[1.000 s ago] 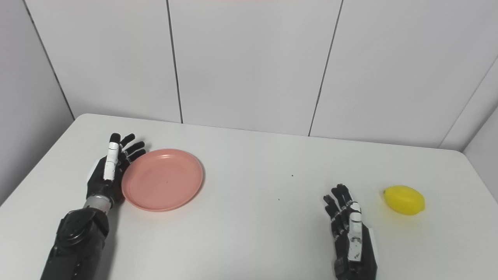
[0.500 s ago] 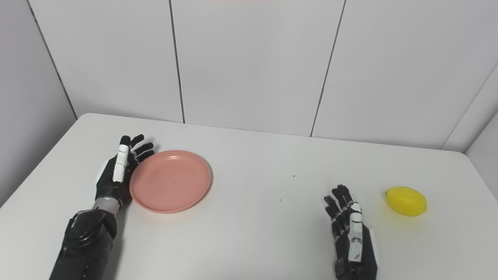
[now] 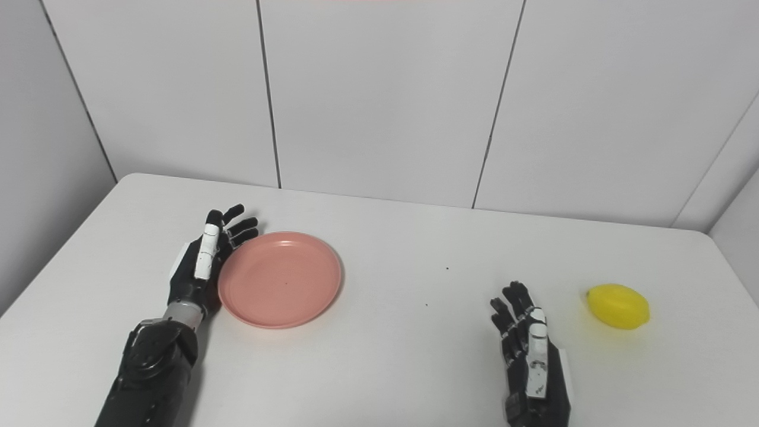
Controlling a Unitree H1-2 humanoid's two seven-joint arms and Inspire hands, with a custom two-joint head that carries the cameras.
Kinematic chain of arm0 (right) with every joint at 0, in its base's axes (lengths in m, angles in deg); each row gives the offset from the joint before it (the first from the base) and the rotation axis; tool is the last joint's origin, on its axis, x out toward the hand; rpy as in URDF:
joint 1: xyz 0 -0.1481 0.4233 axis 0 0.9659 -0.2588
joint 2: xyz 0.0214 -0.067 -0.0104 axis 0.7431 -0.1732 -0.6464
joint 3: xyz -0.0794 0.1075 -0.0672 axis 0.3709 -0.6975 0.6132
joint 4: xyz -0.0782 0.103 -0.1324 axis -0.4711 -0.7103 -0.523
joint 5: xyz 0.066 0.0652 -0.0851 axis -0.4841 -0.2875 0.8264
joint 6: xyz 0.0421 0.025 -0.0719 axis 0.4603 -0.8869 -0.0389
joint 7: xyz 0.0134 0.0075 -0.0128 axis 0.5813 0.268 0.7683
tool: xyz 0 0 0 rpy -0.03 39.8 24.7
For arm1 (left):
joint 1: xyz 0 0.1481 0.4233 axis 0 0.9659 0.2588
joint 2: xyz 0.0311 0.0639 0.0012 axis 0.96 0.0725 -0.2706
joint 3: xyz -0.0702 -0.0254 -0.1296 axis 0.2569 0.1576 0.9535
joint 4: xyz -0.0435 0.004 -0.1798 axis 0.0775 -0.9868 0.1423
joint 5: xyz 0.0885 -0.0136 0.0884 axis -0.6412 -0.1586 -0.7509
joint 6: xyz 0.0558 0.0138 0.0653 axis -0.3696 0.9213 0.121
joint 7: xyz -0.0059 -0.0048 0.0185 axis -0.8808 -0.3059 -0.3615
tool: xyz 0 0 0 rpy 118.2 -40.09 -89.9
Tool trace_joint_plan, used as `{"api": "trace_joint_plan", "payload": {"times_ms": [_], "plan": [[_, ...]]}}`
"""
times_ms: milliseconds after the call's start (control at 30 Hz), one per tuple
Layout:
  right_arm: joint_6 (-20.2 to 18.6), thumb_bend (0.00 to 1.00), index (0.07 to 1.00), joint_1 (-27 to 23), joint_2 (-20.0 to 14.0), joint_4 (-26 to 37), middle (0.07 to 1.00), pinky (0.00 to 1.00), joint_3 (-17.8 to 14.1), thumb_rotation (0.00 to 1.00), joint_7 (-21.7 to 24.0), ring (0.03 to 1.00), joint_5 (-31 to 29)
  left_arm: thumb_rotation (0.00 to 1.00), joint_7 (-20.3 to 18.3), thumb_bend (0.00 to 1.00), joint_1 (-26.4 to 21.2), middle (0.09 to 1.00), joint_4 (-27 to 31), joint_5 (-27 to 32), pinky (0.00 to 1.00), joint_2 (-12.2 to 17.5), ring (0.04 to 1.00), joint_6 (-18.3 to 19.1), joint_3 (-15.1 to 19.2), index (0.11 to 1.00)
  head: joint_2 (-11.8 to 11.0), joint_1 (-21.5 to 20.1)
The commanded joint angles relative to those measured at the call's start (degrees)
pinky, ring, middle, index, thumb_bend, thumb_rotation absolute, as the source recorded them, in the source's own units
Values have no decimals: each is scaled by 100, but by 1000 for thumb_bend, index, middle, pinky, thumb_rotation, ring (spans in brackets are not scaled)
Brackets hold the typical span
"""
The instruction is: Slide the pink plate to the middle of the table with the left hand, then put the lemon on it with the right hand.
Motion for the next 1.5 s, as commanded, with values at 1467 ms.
{"api": "trace_joint_plan", "payload": {"times_ms": [1467], "plan": [[441,732,851,92,695,-689,862,864,338,879,-350,836,576,838,-162,906,-302,757,-702,-197,792,-412,777,-427,-302,833,-10,-1331]]}}
